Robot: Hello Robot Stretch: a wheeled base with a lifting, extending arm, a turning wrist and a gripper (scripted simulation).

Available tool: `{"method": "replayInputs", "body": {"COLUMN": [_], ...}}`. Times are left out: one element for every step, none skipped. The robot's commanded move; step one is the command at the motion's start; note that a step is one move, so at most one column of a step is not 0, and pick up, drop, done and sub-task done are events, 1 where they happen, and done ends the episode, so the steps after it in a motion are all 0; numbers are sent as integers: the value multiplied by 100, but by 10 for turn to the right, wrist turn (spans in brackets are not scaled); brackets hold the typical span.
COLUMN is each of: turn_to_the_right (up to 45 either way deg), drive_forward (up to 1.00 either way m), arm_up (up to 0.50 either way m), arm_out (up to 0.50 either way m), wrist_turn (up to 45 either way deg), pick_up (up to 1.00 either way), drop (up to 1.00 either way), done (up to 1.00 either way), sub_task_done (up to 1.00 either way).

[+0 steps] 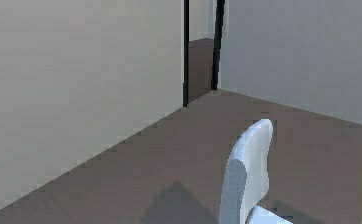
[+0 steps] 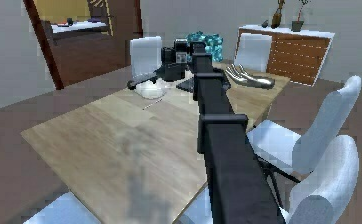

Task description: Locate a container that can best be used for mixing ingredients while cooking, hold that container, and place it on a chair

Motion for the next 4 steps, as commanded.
{"method": "replayInputs", "body": {"turn_to_the_right": [0,0,0,0], "drive_forward": [0,0,0,0], "arm_up": [0,0,0,0], "arm_out": [0,0,0,-46], "wrist_turn": [-450,-450,-30,0], "pick_up": [0,0,0,0], "drop": [0,0,0,0], "done": [0,0,0,0], "sub_task_done": [0,0,0,0]}}
